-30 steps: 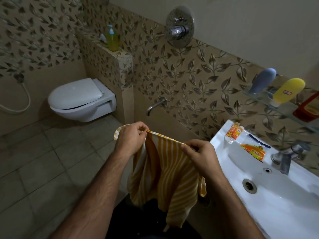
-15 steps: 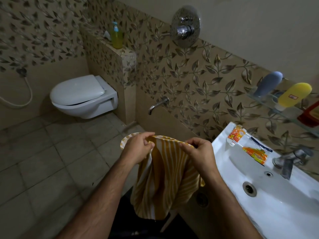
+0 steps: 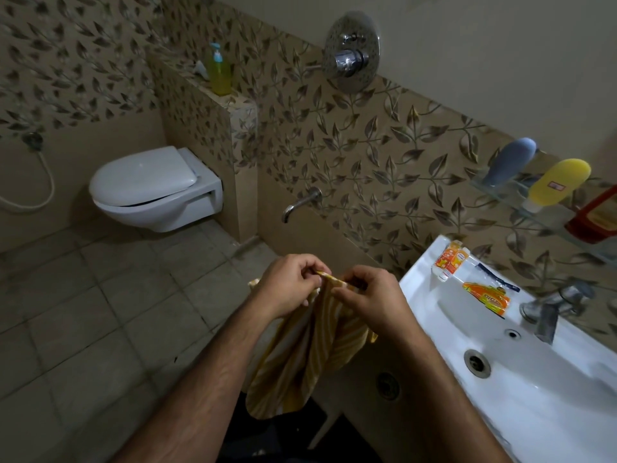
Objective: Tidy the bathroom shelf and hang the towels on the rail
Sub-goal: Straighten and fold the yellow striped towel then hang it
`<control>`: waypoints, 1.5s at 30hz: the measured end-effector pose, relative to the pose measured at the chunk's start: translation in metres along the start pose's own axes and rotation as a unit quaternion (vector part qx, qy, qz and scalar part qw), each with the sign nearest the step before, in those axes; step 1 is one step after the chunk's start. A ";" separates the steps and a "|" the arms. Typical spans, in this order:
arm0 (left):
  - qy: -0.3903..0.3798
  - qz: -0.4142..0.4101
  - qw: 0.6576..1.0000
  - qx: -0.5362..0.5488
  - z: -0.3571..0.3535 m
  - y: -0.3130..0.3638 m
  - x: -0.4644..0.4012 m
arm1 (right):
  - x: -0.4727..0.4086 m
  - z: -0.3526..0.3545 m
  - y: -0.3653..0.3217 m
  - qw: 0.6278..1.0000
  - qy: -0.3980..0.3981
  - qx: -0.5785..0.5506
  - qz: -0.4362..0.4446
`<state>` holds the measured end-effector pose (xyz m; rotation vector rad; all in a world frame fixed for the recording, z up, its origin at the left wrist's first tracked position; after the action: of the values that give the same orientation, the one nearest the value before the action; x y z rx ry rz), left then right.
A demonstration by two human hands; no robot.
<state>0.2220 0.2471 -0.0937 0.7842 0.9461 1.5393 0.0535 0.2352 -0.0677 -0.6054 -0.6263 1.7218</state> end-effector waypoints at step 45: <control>-0.002 0.053 0.995 0.079 0.011 -0.037 0.002 | 0.002 0.017 0.016 0.989 0.099 -0.051 -0.098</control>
<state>0.2481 0.2538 -0.1217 0.9634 1.0479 1.5669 0.0304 0.2318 -0.0670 -0.7523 -0.6129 1.4335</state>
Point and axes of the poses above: each hand's wrist, its own x-axis away from the middle knuckle, its own z-axis out of the back of the hand, y = z × x, the point moved 4 cm from there along -x, towards the middle knuckle, and after that the axes turned 9 degrees about y, right-handed, at the moved point
